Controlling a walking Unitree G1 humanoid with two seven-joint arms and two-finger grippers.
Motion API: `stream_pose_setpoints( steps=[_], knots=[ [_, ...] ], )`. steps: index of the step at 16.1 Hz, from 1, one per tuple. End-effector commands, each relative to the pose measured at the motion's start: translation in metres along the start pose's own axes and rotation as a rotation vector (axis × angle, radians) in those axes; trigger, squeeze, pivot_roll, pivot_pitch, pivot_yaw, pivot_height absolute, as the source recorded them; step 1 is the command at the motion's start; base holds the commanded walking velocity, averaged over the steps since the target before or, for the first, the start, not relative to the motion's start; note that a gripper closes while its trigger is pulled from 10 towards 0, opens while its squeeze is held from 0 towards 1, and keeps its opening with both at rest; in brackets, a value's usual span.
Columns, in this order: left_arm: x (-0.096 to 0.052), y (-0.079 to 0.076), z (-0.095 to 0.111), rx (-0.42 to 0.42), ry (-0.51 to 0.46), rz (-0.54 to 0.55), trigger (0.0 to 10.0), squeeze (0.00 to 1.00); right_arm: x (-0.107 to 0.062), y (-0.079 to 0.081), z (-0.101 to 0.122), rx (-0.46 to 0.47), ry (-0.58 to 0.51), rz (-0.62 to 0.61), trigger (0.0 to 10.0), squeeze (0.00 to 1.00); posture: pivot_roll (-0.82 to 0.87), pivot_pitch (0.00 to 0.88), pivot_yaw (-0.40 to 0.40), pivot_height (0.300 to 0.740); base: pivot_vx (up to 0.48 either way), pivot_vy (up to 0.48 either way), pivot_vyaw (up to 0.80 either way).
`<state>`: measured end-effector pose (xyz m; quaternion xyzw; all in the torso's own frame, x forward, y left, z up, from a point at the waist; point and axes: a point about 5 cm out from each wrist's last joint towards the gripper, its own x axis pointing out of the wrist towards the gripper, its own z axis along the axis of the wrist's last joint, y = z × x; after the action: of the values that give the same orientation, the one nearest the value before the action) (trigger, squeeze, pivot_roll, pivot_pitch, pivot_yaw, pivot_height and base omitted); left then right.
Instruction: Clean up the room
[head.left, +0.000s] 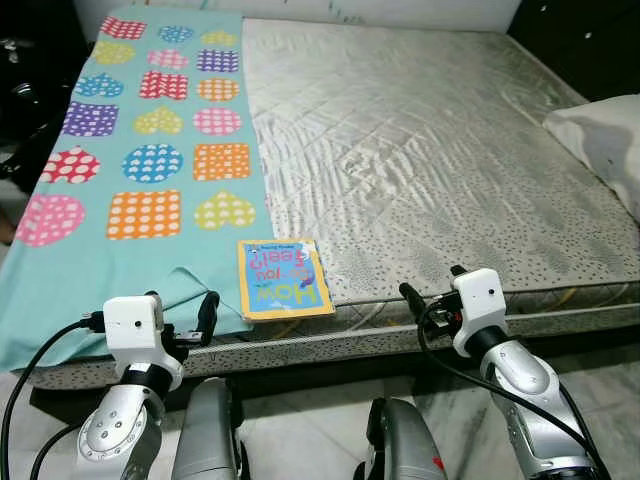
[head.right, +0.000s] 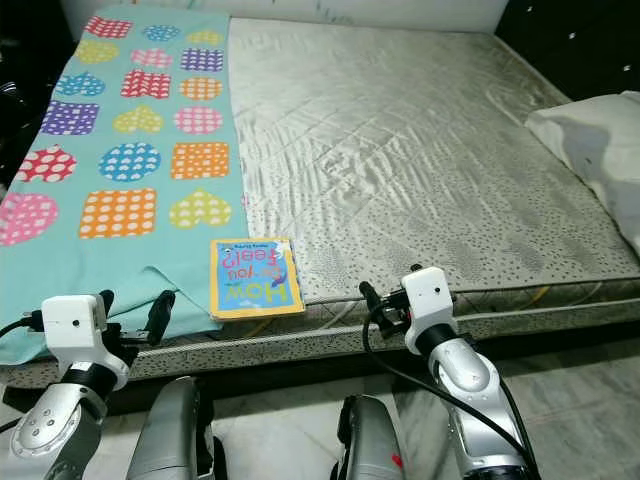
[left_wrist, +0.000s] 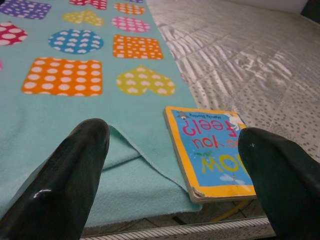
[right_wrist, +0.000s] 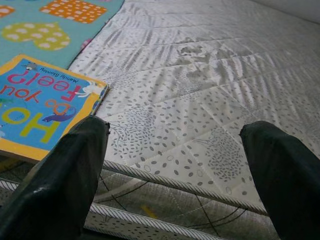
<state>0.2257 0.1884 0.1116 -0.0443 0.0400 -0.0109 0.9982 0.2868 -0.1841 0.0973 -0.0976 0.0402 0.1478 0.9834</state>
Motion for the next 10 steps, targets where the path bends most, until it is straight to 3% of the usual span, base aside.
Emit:
stream_pose_setpoints(
  steps=[1,10],
  knots=[
    [-0.001,-0.0012,-0.0033,-0.002,0.012,-0.012,10.0,0.0,-0.003,-0.0032,-0.0035,0.001,0.012,-0.002,10.0,0.0,-0.04,0.145,-0.095,0.587,0.277,0.0,0.0],
    [-0.0008,-0.0011,-0.0039,-0.004,0.015,-0.012,10.0,0.0,-0.0034,-0.0037,-0.0044,0.005,0.013,-0.005,10.0,0.0,-0.05,0.156,-0.097,0.587,0.274,0.0,0.0]
  ],
)
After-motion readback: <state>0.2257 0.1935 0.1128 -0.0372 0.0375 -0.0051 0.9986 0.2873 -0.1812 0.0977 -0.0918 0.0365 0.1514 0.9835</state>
